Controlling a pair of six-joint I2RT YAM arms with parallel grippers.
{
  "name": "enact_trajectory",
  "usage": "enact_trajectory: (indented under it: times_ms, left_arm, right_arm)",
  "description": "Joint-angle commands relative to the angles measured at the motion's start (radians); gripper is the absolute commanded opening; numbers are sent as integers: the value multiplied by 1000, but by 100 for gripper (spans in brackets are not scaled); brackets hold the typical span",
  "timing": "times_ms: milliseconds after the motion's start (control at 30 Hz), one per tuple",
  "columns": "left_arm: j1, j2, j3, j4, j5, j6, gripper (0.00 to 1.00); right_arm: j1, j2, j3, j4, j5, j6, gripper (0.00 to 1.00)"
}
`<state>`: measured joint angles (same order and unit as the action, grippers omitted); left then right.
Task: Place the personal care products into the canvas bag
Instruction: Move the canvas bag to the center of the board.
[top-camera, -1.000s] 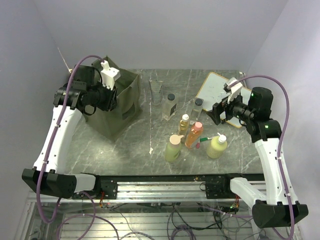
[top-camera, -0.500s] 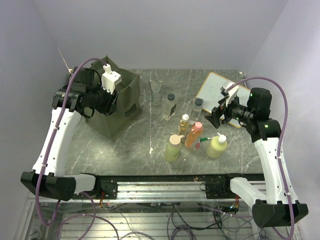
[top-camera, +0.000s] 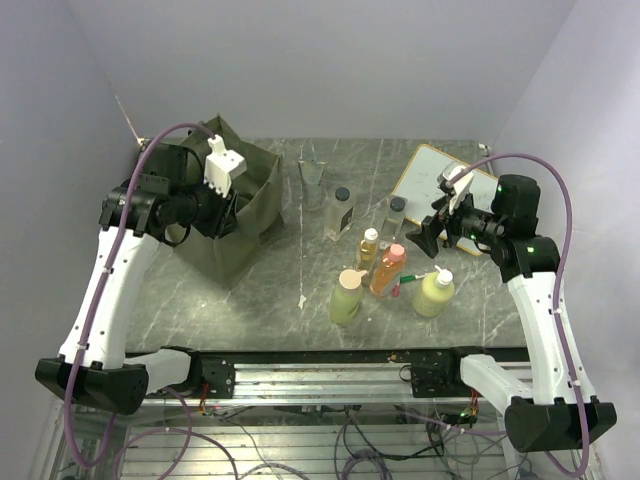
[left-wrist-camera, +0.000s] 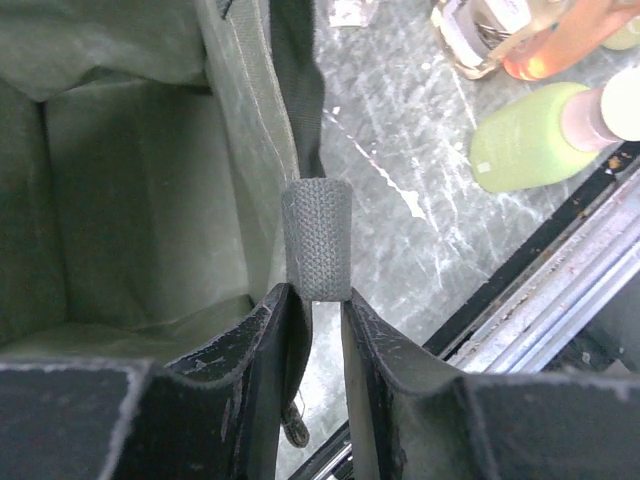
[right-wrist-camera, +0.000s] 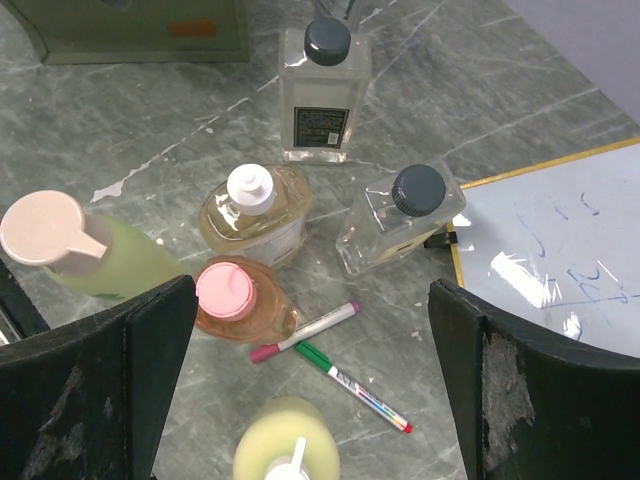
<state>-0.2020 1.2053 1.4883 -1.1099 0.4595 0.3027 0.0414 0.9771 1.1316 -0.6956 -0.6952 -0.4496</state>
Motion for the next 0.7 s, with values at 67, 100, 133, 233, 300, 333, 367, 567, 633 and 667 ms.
enact_trajectory:
  times_ms: [67,100,133,233,300,333,367,567,633,667]
  left_arm:
    - [-34,10,-17,-5,105,-42,37]
    - [-39,14,-14,-4,114,-41,36]
    - [-43,17,-11,-1,124,-41,36]
    - [-54,2,-22,33,147,-27,33]
    - [-60,-17,-34,73,137,-31,32]
    - [-61,-27,-39,91,135,-36,31]
    - [-64,-32,-42,104,141,-37,31]
    - [-85,-38,-63,157,186,-74,25]
    - [-94,-38,-76,172,206,-86,24]
    - [-100,-39,-84,180,215,-93,23]
  right_arm:
    - [9,-2,-6,-22,-20,-29,100]
    - [8,-5,-8,-25,-18,-31,100]
    - [9,-6,-13,-25,-15,-32,100]
    - [10,-14,-29,-15,-5,-33,100]
    - [11,-18,-42,-7,-7,-31,100]
    - [11,-20,-47,-5,-9,-31,100]
    - [12,-19,-51,-4,-12,-30,100]
    - [13,-16,-59,5,-29,-22,100]
    - [13,-21,-68,14,-32,-17,100]
    - [14,-24,-72,16,-32,-13,100]
